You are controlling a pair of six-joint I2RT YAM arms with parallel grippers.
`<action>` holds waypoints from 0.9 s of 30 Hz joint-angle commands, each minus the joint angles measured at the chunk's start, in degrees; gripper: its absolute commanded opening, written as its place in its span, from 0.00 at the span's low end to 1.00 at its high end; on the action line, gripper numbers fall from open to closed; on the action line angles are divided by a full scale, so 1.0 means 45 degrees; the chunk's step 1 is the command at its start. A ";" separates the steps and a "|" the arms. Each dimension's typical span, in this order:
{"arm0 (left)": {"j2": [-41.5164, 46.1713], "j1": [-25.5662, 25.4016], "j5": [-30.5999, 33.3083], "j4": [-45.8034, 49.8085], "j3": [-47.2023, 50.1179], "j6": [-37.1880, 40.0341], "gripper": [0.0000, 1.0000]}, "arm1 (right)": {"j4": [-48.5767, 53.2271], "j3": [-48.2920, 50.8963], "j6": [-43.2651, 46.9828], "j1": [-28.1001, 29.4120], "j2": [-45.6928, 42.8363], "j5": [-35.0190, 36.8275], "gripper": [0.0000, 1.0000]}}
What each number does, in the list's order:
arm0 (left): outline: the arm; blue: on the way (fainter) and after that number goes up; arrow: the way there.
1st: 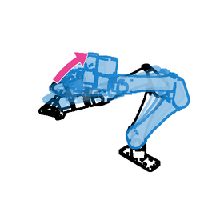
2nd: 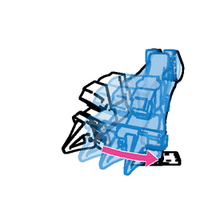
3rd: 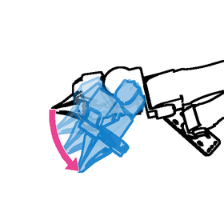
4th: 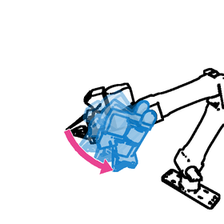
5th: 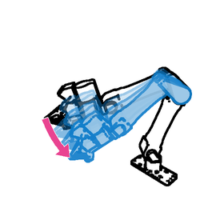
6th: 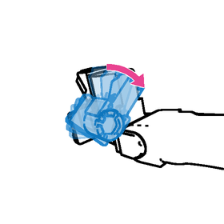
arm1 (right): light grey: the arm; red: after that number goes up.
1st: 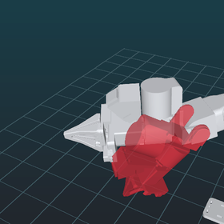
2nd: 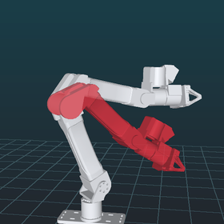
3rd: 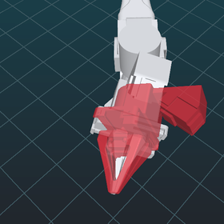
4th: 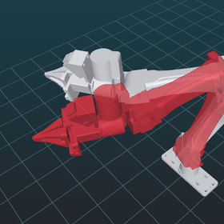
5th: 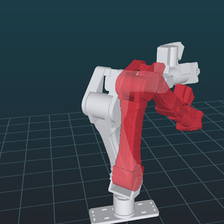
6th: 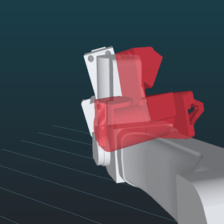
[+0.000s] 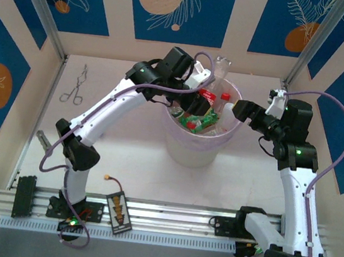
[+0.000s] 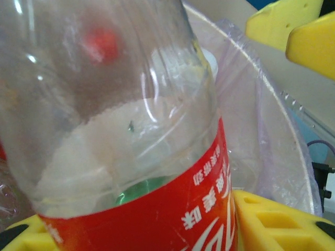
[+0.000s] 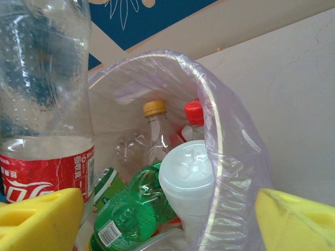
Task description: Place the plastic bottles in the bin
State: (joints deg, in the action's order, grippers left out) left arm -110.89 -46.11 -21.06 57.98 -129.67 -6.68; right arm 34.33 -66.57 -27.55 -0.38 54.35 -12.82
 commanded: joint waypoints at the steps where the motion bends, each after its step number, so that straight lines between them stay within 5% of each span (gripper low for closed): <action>1: -0.0126 -0.0202 -0.0322 0.0086 -0.0013 0.0661 0.48 | -0.0142 0.0048 -0.0050 -0.0033 0.0127 -0.0061 0.85; 9: 0.0013 -0.0193 -0.0140 -0.0314 -0.0024 0.0971 0.87 | -0.0231 0.0001 -0.0050 -0.0076 0.0193 -0.0135 0.85; 12: 0.0071 -0.0174 0.0254 -0.0484 -0.0089 0.0995 0.94 | -0.0231 0.0026 -0.0050 -0.0091 0.0179 -0.0150 0.85; 17: 0.0066 -0.0155 0.0355 -0.1456 -0.0091 0.0793 0.92 | -0.0228 0.0085 -0.0095 -0.0110 0.0105 -0.0167 0.85; 27: -0.1026 -0.0275 -0.0749 -0.3848 -0.0108 -0.0986 0.73 | -0.0118 0.0007 -0.0147 -0.0191 -0.0085 -0.0197 0.85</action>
State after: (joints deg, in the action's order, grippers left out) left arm -112.84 -46.37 -21.45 44.25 -129.67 -8.32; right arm 33.87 -66.57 -27.57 -0.89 54.92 -12.86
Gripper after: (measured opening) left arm 0.735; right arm 0.850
